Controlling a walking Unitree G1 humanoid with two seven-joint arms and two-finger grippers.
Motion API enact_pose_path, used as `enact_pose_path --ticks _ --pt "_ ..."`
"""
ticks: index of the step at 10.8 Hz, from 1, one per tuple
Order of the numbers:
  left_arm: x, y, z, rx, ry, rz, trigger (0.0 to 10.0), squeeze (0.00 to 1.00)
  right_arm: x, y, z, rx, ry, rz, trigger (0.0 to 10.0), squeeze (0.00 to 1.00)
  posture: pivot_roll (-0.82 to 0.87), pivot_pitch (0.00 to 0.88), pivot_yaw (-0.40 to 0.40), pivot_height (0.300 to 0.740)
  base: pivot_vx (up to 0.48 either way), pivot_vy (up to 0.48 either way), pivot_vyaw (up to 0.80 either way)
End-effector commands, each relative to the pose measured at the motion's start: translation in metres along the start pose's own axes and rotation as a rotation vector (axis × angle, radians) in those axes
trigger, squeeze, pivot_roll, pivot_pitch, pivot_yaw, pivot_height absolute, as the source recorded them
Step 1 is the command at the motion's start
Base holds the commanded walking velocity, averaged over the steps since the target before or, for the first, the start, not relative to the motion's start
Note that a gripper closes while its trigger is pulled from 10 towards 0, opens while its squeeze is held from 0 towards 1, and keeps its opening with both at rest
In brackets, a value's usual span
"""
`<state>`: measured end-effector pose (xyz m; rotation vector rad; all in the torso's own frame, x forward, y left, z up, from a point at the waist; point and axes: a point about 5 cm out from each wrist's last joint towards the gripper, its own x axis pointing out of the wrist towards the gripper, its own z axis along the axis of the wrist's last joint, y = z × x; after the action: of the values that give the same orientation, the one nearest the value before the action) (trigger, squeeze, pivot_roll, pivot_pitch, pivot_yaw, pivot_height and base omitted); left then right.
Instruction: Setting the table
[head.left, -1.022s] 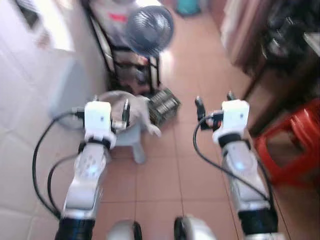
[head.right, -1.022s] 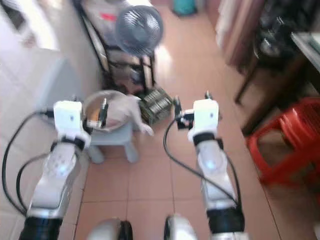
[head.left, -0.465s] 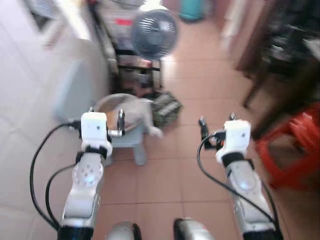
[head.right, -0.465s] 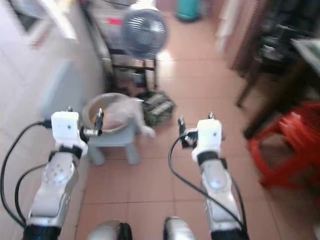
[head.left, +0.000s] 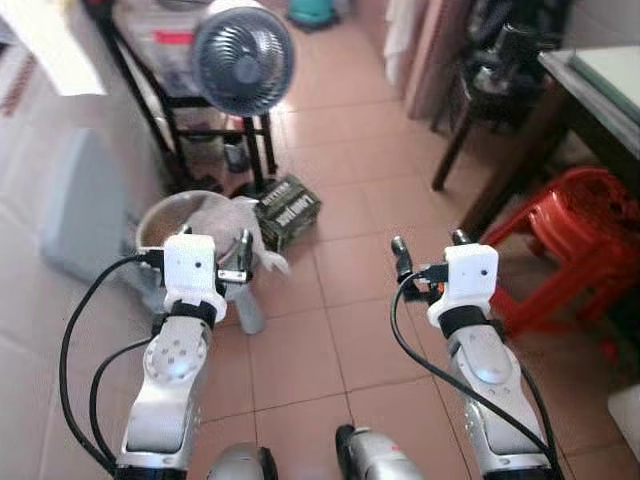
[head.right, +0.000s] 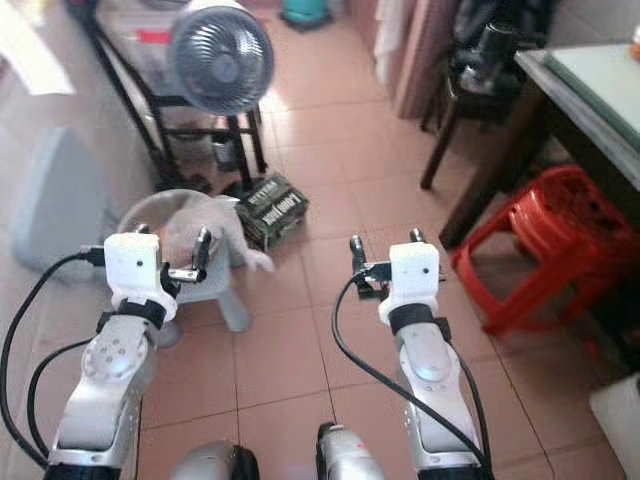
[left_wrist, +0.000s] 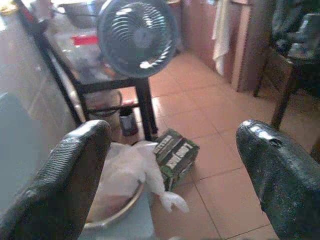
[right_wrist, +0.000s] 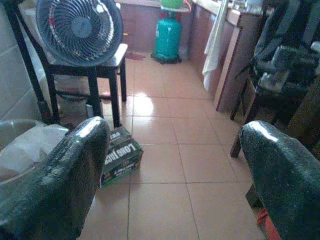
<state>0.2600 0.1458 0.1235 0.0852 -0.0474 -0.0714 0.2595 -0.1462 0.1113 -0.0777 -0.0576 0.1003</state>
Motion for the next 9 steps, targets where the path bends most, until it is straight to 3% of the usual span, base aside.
enact_pose_path --ticks 1,7,9 --pt "-0.0031 -0.0033 0.0066 -0.011 -0.028 -0.046 10.0 0.00 -0.0029 -0.0003 0.0049 0.008 -0.010 -0.003 10.0 0.00 0.01 0.176 0.018 0.740 0.000 0.000 -0.80" --pt "-0.0048 -0.0083 0.0096 -0.043 -0.037 -0.093 10.0 0.00 -0.0070 -0.0018 0.0045 -0.003 0.008 0.000 10.0 0.00 0.00 0.183 0.018 0.740 0.334 0.000 -0.80" --pt "-0.0050 -0.0071 0.0091 -0.043 -0.030 -0.081 10.0 0.00 -0.0067 -0.0015 0.0042 -0.003 0.011 0.001 10.0 0.00 0.00 0.184 0.019 0.740 0.000 0.000 -0.80"
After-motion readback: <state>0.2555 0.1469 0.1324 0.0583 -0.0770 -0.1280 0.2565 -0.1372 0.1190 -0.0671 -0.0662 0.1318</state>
